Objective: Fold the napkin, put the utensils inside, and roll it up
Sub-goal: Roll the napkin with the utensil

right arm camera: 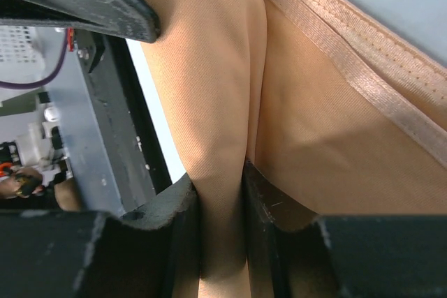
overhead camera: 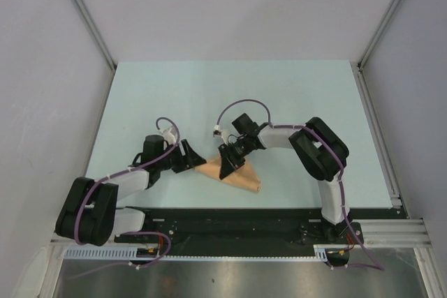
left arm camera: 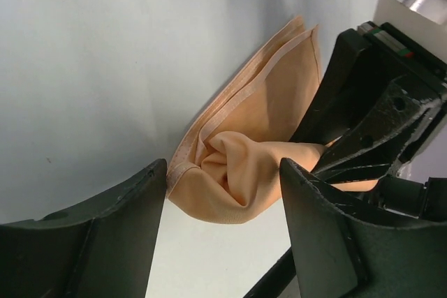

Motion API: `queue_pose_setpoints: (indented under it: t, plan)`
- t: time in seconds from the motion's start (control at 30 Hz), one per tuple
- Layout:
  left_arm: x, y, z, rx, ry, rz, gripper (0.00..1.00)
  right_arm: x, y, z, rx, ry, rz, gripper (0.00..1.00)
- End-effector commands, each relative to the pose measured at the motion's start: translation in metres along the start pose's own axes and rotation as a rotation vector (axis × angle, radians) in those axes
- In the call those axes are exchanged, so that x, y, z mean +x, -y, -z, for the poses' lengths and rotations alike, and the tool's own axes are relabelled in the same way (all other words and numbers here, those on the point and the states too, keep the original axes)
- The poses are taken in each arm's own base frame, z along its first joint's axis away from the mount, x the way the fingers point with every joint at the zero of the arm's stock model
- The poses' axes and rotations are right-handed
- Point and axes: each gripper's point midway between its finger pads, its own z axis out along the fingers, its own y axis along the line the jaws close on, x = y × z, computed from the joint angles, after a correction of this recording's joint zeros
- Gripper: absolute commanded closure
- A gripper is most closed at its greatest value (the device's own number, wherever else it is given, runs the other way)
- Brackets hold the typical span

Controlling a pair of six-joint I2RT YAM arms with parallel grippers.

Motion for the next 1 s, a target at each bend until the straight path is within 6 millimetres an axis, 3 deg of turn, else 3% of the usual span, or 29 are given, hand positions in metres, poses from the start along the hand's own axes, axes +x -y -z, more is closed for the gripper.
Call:
queue_pose_setpoints:
  t: [0.0,0.27,0.5,0.57,0.73,0.87,0.97]
  plan:
    - [-0.017,0.017,0.002,0.068,0.073,-0.036,0.3,0.033,0.017,-0.011,0.018,-0.102,-0.115,0.7]
    - [-0.022,0.027,-0.002,0.098,0.086,-0.059,0.36,0.038,0.03,-0.011,0.027,-0.115,-0.174,0.69]
    - [-0.01,0.035,-0.009,0.131,0.043,-0.063,0.68,0.035,0.035,-0.009,0.021,-0.104,-0.198,0.68]
    - [-0.009,0.033,-0.011,0.125,0.034,-0.06,0.77,0.03,0.032,-0.005,0.021,-0.091,-0.197,0.65]
    - [-0.006,0.023,-0.019,0.084,-0.014,-0.037,0.98,0.007,0.022,0.011,0.058,-0.033,-0.16,0.4]
    - [-0.006,0.023,-0.024,0.073,-0.041,-0.031,1.0,-0.02,0.014,0.037,0.179,0.049,-0.095,0.33]
    - [-0.007,0.02,-0.027,0.058,-0.056,-0.025,1.0,-0.035,0.019,0.055,0.309,0.12,-0.06,0.31]
